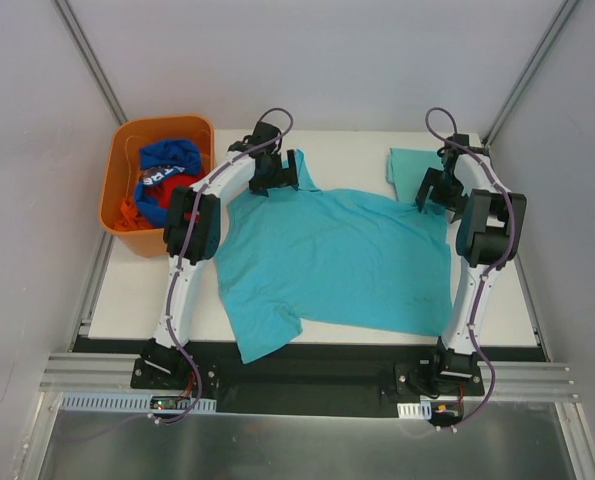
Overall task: Fold and stack the t-shirts
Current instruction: Flatten out the tshirt
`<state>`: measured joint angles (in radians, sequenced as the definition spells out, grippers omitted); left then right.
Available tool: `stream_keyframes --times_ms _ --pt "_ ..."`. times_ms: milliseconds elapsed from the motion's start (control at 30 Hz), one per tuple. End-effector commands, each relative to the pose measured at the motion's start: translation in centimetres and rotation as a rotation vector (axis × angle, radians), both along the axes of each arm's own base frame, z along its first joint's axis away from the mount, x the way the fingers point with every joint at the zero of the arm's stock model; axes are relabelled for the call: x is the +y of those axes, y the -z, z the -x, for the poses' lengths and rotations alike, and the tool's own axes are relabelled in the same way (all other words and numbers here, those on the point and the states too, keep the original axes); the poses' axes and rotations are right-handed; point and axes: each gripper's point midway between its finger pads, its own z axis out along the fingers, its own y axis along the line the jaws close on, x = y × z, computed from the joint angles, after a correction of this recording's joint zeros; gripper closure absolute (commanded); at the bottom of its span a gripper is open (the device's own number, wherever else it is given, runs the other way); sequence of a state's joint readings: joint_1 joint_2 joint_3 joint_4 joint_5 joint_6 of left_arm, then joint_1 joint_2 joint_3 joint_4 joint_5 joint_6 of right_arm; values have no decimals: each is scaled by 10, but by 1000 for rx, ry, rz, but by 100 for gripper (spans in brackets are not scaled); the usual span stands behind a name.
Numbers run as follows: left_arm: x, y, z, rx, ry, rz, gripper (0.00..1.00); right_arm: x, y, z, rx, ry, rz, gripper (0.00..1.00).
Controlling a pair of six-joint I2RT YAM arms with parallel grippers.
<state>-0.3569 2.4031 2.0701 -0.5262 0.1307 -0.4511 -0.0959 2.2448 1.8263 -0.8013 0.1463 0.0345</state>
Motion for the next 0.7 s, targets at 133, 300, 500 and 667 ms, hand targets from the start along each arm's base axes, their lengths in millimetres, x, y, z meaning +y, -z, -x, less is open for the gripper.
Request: stream_keyframes --times_ms 133,300,500,667 --pt "13 -9 -20 -21 -21 14 1 -16 0 -43 -41 -42 26 2" --pt "-4 -63 -37 -131 37 89 1 -17 -42 -52 -116 -47 36 2" --pt "-24 -166 18 -286 134 76 1 -15 -102 6 -201 53 65 3" --pt "-22 -209 124 -347 171 1 1 1 -129 90 -274 132 31 3"
